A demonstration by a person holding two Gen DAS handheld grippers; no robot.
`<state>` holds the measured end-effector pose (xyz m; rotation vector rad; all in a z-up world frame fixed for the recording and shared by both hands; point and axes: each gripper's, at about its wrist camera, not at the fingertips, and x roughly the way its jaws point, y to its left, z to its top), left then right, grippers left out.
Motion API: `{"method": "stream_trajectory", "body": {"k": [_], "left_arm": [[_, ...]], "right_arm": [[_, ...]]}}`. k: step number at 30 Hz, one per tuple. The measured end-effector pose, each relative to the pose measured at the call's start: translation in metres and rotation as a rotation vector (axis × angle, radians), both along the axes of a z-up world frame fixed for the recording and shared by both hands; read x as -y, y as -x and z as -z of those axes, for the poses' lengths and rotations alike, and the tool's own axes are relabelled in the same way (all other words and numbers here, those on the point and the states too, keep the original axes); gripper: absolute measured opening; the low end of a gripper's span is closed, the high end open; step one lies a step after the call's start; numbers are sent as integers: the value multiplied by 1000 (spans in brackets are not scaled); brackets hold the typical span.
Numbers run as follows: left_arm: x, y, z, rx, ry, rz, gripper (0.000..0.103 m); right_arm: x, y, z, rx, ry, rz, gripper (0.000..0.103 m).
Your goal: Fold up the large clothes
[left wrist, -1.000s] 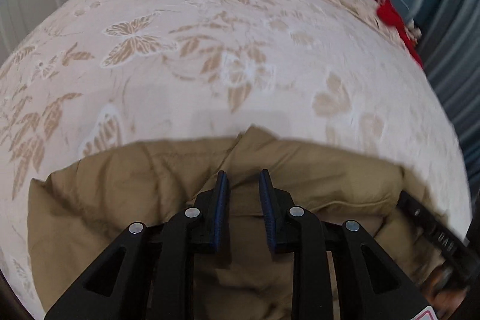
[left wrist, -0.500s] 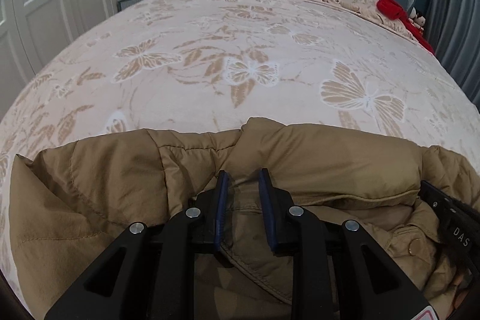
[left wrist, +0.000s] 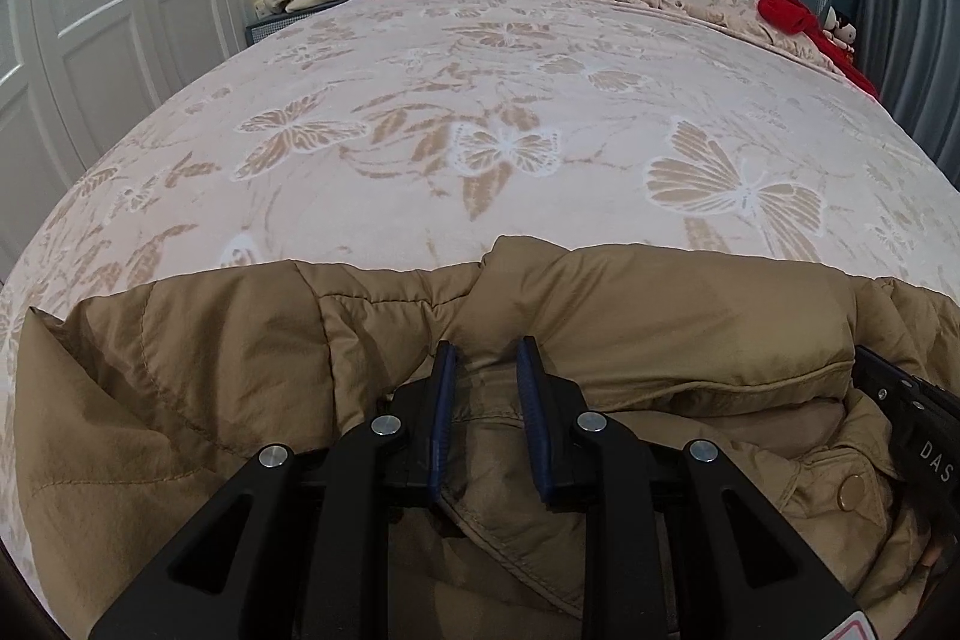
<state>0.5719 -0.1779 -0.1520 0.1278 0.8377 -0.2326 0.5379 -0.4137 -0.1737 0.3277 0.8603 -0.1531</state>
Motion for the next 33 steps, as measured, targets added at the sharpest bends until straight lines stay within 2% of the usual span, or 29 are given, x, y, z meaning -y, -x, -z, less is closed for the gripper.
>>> {"method": "stream_trajectory", "body": {"k": [12, 15, 16, 19, 20, 21, 22, 24, 25, 26, 27, 29, 31, 33], "left_arm": [[3, 0, 1, 11, 2, -5, 23], [2, 0, 0, 10, -1, -7, 23], [2, 1, 0, 12, -7, -9, 23], [8, 12, -10, 29, -98, -23, 24], [7, 24, -21, 35, -120, -8, 27], [3, 32, -28, 37, -106, -1, 36], [-11, 51, -42, 28, -32, 15, 41], [-41, 83, -61, -14, 127, 47, 54], [-69, 109, -69, -61, 219, 45, 57], [-87, 128, -71, -101, 259, 26, 67], [-106, 147, -72, -136, 293, 7, 68], [-156, 197, -73, -178, 319, -34, 68], [-206, 241, -72, -209, 305, -89, 68], [-242, 272, -69, -240, 311, -144, 68]], "right_arm": [[-2, 0, 1, 13, 9, 2, 0], [3, 0, 1, 27, -23, 4, 0], [5, 0, -1, 26, -31, 6, 0], [0, 11, -17, -2, 9, 32, 1], [-3, 19, -24, -1, 19, 36, 4], [-6, 38, -40, 13, 2, 29, 12], [-7, 56, -50, 30, -33, 9, 19], [-9, 105, -70, 62, -101, -43, 26], [-10, 147, -82, 87, -117, -61, 35], [-9, 185, -90, 98, -121, -59, 40], [-9, 213, -93, 97, -118, -51, 44], [-1, 297, -97, 60, -84, -15, 46], [5, 363, -97, 12, -37, 34, 54], [13, 423, -97, -18, -47, 97, 61]]}}
